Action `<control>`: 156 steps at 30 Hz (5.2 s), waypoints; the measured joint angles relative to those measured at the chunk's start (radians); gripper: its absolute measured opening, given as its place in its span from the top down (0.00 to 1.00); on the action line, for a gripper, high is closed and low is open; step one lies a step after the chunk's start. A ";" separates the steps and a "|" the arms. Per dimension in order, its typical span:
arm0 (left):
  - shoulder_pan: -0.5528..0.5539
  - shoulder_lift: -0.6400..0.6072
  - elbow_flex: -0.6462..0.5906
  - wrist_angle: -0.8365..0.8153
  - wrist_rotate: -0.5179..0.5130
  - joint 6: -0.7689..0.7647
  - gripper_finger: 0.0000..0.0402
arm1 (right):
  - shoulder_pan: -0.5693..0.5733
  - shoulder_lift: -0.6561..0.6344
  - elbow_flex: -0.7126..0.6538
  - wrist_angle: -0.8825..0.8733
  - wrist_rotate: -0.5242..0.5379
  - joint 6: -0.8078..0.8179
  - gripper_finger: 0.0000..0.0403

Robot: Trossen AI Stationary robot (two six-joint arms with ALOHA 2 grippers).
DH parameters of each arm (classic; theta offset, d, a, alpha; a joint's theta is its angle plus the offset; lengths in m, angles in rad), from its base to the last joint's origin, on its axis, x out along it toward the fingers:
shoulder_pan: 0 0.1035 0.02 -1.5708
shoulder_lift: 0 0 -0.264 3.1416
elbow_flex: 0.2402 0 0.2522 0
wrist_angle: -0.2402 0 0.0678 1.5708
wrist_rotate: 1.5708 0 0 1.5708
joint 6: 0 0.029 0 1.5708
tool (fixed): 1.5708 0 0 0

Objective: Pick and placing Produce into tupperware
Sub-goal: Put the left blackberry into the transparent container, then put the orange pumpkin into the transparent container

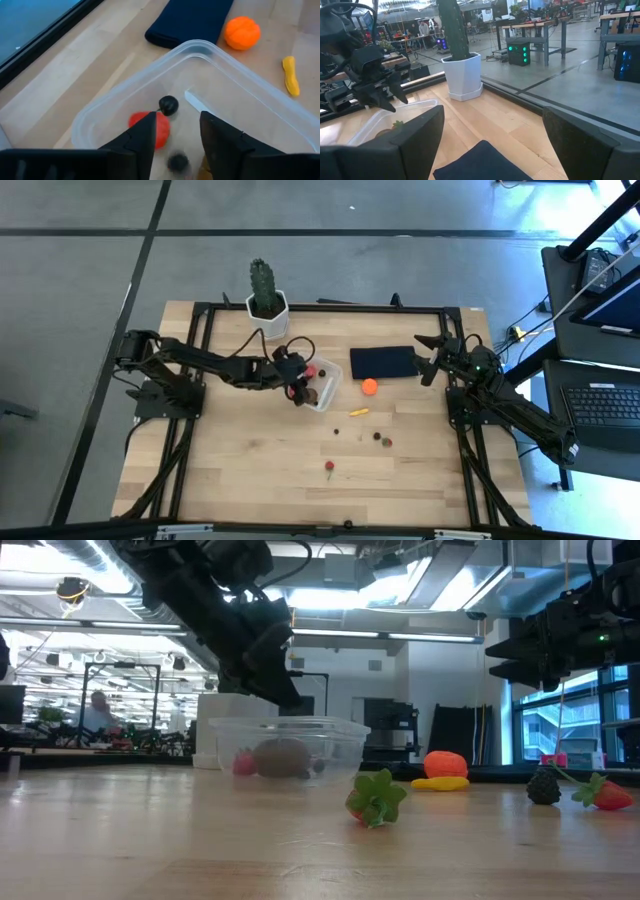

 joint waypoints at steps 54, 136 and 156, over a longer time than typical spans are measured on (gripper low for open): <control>-0.289 -0.635 -0.786 0.744 -0.004 0.182 0.48 | 0.000 0.000 0.000 0.032 -0.139 0.150 0.13; -0.289 -0.634 -0.786 0.743 -0.032 0.257 0.48 | 0.242 1.025 0.919 -0.570 -0.142 0.164 0.06; -0.289 -0.634 -0.786 0.742 -0.031 0.254 0.48 | 0.477 1.474 1.020 -0.749 0.152 0.270 0.06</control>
